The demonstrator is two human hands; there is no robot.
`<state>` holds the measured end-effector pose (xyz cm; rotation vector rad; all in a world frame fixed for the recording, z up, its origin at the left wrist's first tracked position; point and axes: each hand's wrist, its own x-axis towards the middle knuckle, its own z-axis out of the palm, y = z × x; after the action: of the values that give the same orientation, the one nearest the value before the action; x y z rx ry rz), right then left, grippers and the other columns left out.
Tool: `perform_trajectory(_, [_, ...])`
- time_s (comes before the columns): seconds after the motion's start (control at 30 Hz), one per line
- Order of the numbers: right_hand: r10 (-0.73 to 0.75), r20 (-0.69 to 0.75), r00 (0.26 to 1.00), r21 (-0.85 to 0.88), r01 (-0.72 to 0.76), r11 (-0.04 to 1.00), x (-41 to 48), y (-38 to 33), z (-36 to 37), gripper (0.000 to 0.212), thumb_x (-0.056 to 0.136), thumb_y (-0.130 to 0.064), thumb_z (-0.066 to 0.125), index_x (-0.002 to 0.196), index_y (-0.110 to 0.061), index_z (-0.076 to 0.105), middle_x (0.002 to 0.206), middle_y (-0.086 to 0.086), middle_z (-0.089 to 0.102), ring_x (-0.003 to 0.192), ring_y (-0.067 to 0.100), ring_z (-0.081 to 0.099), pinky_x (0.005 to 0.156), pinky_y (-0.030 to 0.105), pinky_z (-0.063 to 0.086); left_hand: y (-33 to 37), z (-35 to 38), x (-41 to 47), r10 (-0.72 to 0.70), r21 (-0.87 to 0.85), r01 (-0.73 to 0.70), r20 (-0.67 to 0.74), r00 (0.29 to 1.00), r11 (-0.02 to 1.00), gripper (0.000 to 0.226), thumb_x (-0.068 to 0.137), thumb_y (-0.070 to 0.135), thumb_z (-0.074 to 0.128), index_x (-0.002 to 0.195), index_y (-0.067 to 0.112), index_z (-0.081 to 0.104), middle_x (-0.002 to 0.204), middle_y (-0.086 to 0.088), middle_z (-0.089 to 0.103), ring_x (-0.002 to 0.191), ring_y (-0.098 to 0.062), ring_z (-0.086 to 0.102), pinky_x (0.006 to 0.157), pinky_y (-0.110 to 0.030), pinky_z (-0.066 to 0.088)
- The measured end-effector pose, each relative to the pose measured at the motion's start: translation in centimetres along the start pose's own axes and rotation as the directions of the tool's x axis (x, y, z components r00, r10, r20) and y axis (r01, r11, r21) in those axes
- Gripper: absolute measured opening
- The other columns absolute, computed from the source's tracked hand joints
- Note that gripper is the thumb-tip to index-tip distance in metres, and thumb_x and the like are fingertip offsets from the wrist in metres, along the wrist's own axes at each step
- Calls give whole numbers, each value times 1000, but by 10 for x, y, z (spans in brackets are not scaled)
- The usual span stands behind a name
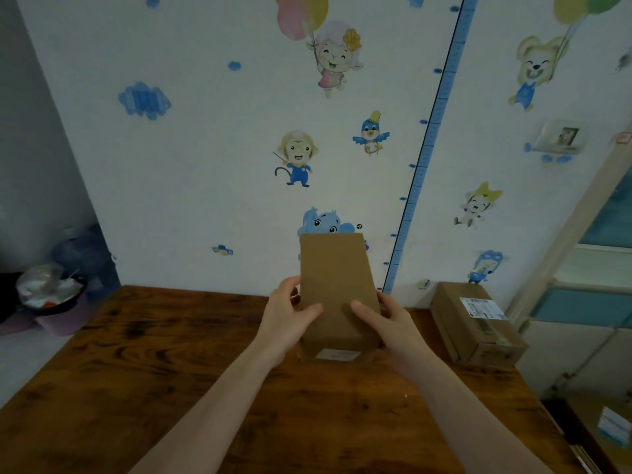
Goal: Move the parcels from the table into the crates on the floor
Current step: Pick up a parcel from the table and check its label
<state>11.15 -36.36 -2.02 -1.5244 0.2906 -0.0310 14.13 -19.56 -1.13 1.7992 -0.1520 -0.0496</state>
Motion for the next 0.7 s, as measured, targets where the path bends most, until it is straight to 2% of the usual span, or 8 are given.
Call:
perform_trajectory(0.1, [-57,-58,997,-89,52,995,-2,0,0,68,81,-31,71,139,-18,39,117,2,54,104,21,56,86,40,53,-2,-1,-2,-42,-46,43,22,999,998,54,85,17,70,129,23,40,126,2,44,102,-9,49,78,-24,49])
perform_trajectory(0.23, [-106,-41,994,-153,98,983,-5,1,-1,49,82,-27,71,124,-24,47,108,-6,56,99,13,54,84,35,50,-6,-3,-2,-61,-1,61,-19,998,998,73,81,29,74,141,17,35,132,-3,49,110,-16,50,88,-32,48])
perform_trajectory(0.3, [-92,-65,994,-113,85,990,-5,-3,-1,41,82,-33,70,115,-18,50,107,-1,58,97,15,56,83,34,50,-7,-2,-4,-31,34,31,6,1000,999,69,82,28,72,141,18,38,133,-1,49,114,-16,50,90,-32,47])
perform_trajectory(0.37, [-87,-115,990,-115,73,991,-4,-7,-2,39,83,-39,67,109,-15,51,106,2,59,92,14,56,72,28,48,-7,0,-6,-4,14,4,17,1000,1000,60,84,25,71,137,17,44,130,0,52,114,-15,51,89,-30,48])
perform_trajectory(0.47, [-152,-137,979,-146,132,981,-3,-10,-5,45,87,-35,64,124,-16,48,104,-4,57,89,6,53,67,22,42,-7,3,-6,18,-49,-18,-8,1000,999,45,84,23,70,123,14,49,124,2,54,114,-14,51,88,-27,46])
perform_trajectory(0.57, [-161,-88,983,-137,148,979,-3,-10,-6,49,90,-28,62,134,-19,44,98,-12,55,89,3,52,67,20,42,-5,2,-5,25,-40,-25,-8,1000,999,38,85,18,69,115,15,47,117,5,53,116,-15,50,78,-18,45])
perform_trajectory(0.6, [-146,-78,986,-114,137,984,-4,-12,-6,49,90,-30,61,135,-18,44,100,-11,55,91,4,53,70,22,44,-5,2,-5,25,-37,-25,-6,1000,999,41,84,17,70,118,17,46,118,5,52,117,-15,51,79,-18,46])
perform_trajectory(0.7, [-80,-83,993,-47,77,996,-5,-16,-5,61,88,-50,54,139,-19,42,121,-2,55,110,18,52,94,39,46,0,-1,-5,36,-4,-36,39,999,999,71,82,15,72,142,19,33,123,7,47,118,-14,48,94,-31,47])
